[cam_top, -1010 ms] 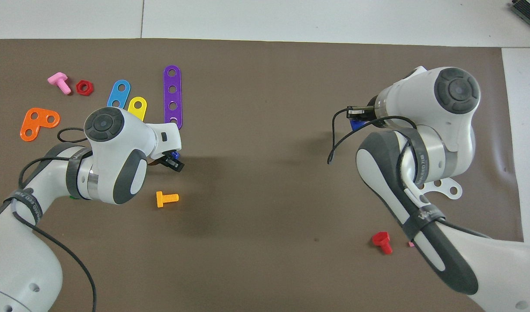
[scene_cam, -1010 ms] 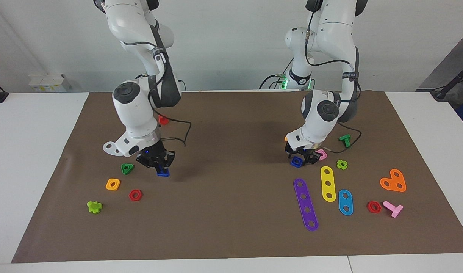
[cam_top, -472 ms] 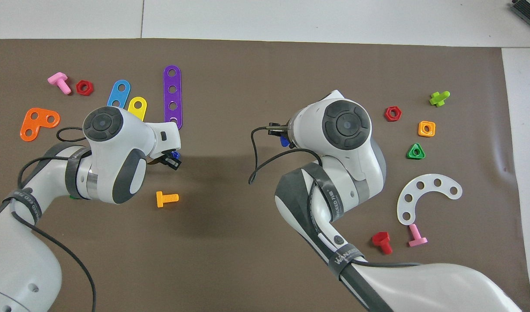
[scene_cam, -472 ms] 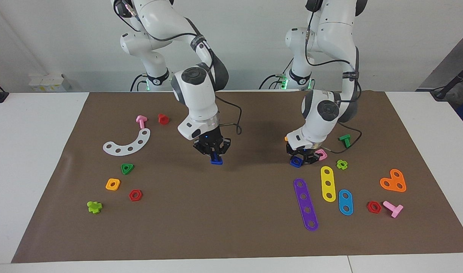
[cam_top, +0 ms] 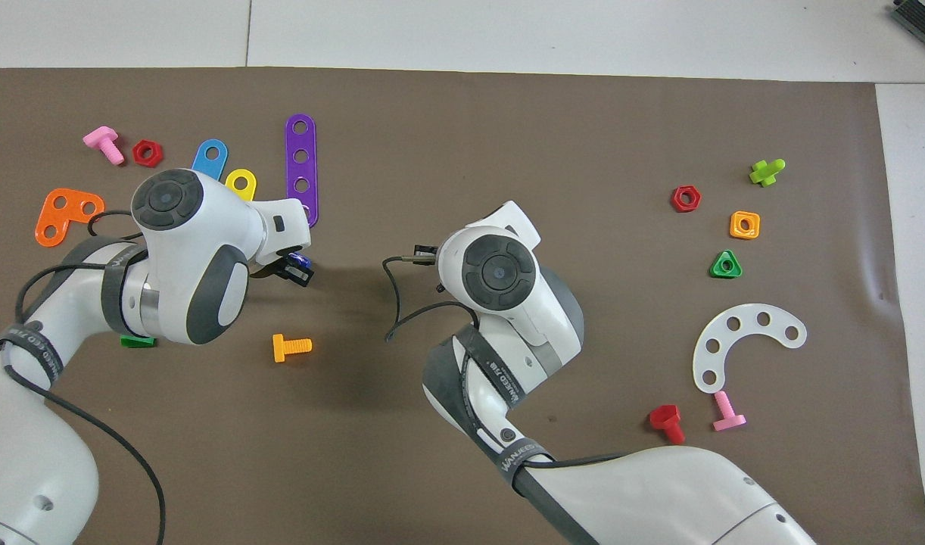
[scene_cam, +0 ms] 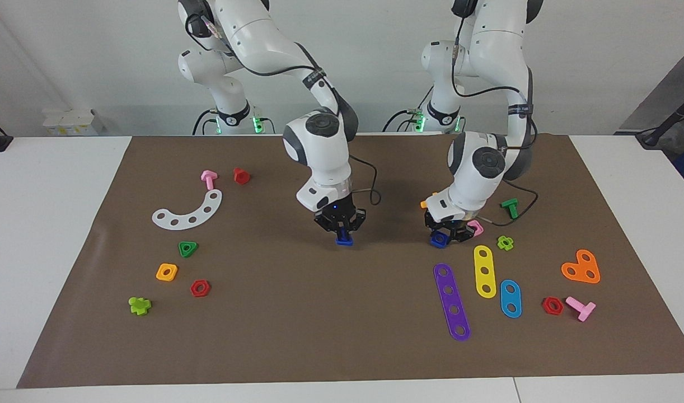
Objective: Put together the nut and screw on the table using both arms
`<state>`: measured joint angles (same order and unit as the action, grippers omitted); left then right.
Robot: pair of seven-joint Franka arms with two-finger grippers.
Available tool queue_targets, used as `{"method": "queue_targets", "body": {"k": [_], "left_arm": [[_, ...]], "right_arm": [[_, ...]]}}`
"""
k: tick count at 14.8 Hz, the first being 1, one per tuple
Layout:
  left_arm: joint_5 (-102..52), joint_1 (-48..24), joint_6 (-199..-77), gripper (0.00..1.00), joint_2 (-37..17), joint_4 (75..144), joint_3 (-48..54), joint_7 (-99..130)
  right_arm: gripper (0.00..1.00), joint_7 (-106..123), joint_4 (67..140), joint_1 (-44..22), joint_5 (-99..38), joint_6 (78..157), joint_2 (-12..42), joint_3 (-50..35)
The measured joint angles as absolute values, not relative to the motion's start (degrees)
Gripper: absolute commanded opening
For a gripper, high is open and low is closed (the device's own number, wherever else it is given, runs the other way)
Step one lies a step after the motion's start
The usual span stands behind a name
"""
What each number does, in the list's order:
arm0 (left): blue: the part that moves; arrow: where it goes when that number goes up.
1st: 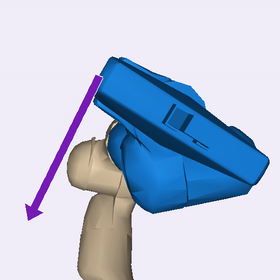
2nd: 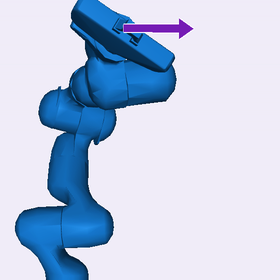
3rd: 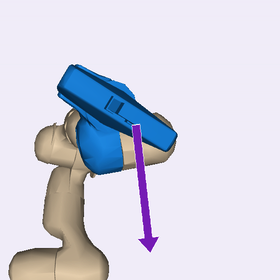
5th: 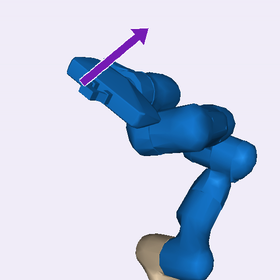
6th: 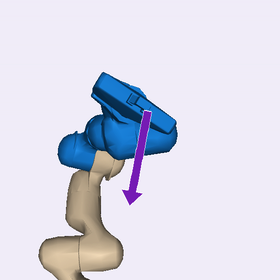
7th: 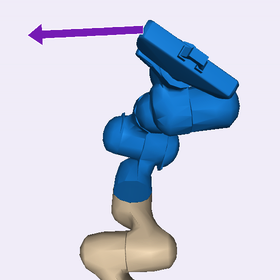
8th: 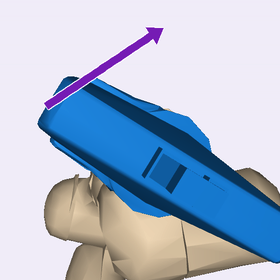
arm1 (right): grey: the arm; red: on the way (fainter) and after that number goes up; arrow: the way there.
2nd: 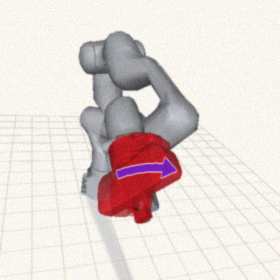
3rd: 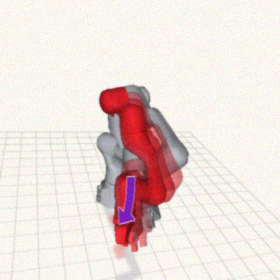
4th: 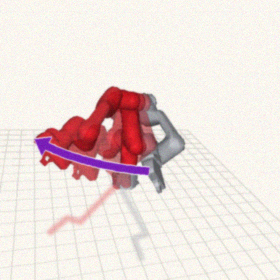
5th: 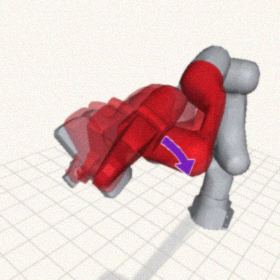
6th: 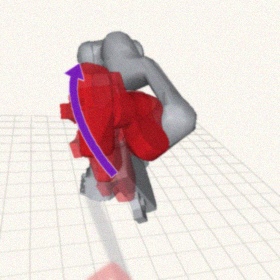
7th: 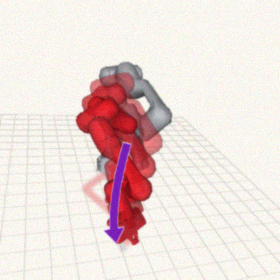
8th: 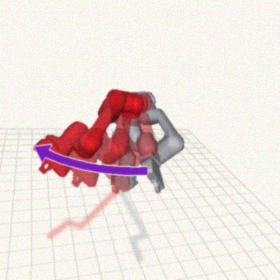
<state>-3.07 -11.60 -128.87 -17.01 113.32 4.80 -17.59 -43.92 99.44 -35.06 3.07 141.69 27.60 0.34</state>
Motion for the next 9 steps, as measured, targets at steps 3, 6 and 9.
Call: {"method": "queue_targets", "body": {"k": [3,6,9], "left_arm": [[-4.1,-11.5,-125.6,0.02,-17.0,110.3,4.7,-16.4],[-5.6,-11.5,-122.6,0.00,-17.1,107.8,4.6,-14.4],[-5.8,-11.6,-121.6,0.00,-17.3,106.3,4.7,-10.1]], "right_arm": [[0.04,-44.8,99.5,-35.6,3.5,142.1,28.6,0.4],[1.00,-46.0,99.7,-36.0,3.5,142.0,28.9,0.4],[1.00,-47.1,99.0,-36.1,3.5,140.3,27.7,0.6]]}}
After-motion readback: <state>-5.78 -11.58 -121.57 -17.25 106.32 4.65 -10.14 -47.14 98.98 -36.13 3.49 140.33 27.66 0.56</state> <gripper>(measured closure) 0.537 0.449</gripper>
